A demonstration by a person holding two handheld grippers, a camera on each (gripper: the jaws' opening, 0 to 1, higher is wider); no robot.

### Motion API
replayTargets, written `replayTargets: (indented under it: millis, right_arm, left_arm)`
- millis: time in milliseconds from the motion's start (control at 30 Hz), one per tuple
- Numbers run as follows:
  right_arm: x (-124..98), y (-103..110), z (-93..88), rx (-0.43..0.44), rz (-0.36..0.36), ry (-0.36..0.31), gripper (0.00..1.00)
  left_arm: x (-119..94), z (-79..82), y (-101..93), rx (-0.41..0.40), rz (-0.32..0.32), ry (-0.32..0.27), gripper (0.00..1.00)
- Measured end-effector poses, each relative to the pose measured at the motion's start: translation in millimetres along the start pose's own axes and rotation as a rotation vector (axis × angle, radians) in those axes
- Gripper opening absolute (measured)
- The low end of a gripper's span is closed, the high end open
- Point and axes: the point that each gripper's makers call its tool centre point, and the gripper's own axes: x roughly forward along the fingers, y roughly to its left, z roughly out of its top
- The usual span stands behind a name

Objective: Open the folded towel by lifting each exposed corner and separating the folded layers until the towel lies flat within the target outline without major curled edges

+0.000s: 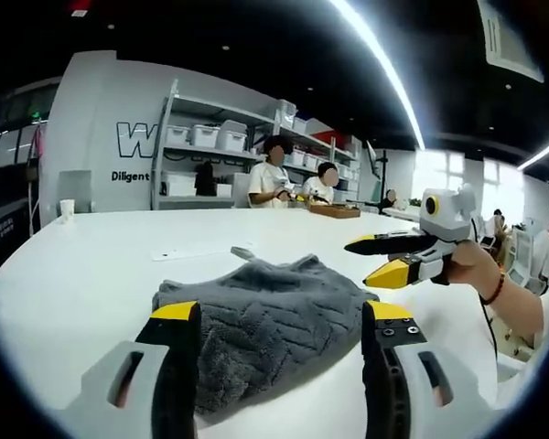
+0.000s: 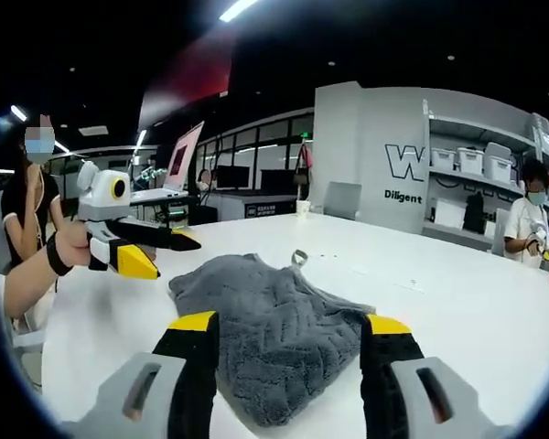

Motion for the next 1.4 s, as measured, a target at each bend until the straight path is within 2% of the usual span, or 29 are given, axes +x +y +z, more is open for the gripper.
replayTargets:
  millis: [133,267,667,933,1400]
  right_arm:
    - [0.9,-0.6,-1.1,0.000,-0.005,0.011,0.60]
    - [4.9,-3.7,-1.2,0.003,-0.013,0.011,0.59]
    - [15.3,-10.4,-2.7,0.000,-0.030,0.021,0.59]
    - [28.8,-14.2,-1.0,0.004,-0.035,0.025,0.59]
    - [39.6,-23.8,2.1,0.018,-0.040,0.024,0.58]
  left_arm:
    - [2.1,-0.9,1.6,0.020,0.017,0.010,0.70]
    - [2.1,3.8,-0.2,0.006,0.008,-0.008,0.70]
    - [7.5,9.5,12.7,0.012,0.026,-0.011,0.68]
    - [12.0,3.3,29.8,-0.005,0.055,-0.004,0.66]
    - [21.3,4.1,38.2,-0.006,0.061,-0.009,0.65]
